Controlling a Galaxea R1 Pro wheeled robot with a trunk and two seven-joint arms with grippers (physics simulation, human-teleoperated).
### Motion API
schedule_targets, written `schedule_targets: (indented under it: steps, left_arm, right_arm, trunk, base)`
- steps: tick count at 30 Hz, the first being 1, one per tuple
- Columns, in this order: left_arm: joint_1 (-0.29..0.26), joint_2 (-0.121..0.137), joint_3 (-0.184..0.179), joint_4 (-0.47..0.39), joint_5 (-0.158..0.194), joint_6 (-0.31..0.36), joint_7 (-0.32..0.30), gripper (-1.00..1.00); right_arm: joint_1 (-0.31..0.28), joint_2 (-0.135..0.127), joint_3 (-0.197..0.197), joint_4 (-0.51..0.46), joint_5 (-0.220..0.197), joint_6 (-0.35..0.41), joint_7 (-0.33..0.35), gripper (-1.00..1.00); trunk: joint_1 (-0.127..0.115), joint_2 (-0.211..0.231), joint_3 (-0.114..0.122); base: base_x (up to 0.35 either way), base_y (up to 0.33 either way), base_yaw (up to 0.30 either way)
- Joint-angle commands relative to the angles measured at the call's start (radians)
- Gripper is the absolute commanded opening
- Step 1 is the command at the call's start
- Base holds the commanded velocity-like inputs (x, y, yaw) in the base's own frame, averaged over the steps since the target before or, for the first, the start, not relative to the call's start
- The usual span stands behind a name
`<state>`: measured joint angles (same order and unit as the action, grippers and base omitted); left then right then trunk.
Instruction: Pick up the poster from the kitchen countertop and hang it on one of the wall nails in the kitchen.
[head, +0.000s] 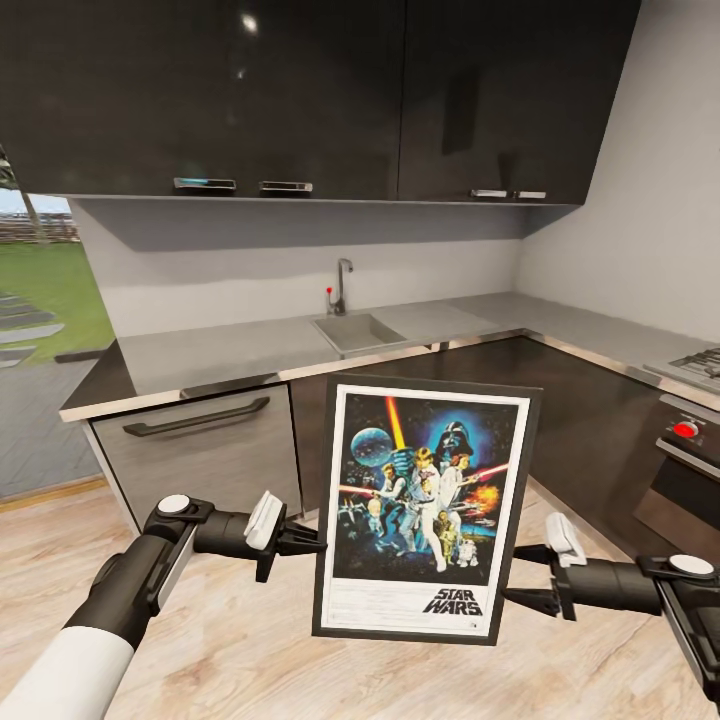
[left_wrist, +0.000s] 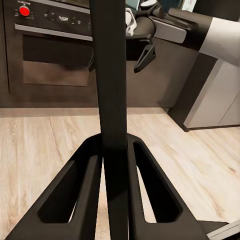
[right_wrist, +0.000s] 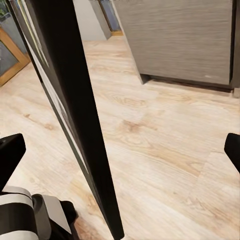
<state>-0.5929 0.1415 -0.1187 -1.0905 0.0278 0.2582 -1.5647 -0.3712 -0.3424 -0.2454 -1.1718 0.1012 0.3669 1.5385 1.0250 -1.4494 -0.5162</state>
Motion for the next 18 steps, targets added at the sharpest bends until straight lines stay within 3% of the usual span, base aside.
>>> schedule_targets:
  steps: [1, 18]
  left_arm:
    - [-0.001, 0.001, -0.002, 0.000, 0.003, 0.007, 0.000, -1.00]
    - [-0.001, 0.001, -0.002, 0.000, 0.003, 0.007, 0.000, -1.00]
  right_arm:
    - [-0.001, 0.001, -0.002, -0.001, 0.006, 0.011, 0.006, 1.00]
    - [-0.001, 0.005, 0.009, -0.003, 0.004, 0.009, 0.008, 1.00]
  trunk:
    - [0.000, -0.001, -0.001]
    - [0.000, -0.001, -0.001]
  base:
    - [0.000, 0.000, 0.000]
    - [0.000, 0.000, 0.000]
